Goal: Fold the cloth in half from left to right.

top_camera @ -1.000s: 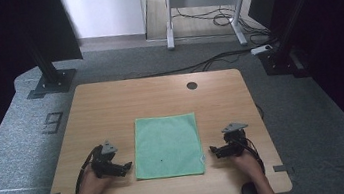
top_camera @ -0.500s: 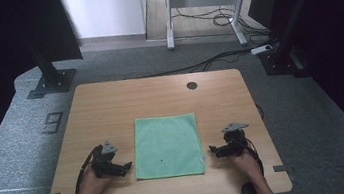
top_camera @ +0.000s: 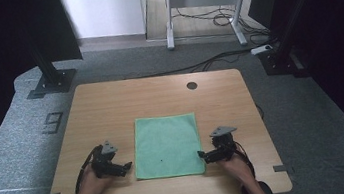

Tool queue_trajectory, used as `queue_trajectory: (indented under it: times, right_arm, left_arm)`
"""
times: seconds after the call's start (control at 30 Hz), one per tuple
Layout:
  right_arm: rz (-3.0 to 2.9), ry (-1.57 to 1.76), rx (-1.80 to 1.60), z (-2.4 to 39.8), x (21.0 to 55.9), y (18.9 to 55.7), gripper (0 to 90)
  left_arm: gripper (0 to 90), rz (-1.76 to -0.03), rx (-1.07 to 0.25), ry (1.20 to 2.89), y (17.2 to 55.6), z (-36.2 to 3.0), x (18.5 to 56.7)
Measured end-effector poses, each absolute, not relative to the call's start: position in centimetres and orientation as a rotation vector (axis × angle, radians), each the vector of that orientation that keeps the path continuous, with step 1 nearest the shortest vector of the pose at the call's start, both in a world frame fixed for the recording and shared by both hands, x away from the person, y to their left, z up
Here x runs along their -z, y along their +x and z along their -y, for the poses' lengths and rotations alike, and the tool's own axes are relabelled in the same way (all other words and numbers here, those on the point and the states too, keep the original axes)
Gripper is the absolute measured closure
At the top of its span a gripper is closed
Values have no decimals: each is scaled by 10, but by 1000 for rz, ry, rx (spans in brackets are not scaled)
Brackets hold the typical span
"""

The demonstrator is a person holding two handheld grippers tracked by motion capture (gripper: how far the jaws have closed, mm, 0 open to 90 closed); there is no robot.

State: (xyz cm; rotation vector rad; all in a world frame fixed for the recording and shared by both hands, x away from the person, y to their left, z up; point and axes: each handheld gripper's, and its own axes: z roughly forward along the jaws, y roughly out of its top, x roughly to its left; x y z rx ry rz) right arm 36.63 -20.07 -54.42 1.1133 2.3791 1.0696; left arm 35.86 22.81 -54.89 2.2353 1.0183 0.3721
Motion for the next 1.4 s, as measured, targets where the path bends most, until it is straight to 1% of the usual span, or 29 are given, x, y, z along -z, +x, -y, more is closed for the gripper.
queue_trajectory:
  times: [0.17, 0.53, 1.4]
  right_arm:
    - [-2412, 1084, -1041, 193, 547, 365, 18]
    - [-2432, 1088, -966, 195, 551, 368, 17]
    - [-2326, 1158, -860, 221, 547, 391, 43]
  left_arm:
    - [0, -1018, -372, 2235, 359, -228, 549]
    - [0, -1018, -372, 2235, 359, -228, 549]
    - [0, -1017, -372, 2236, 359, -228, 549]
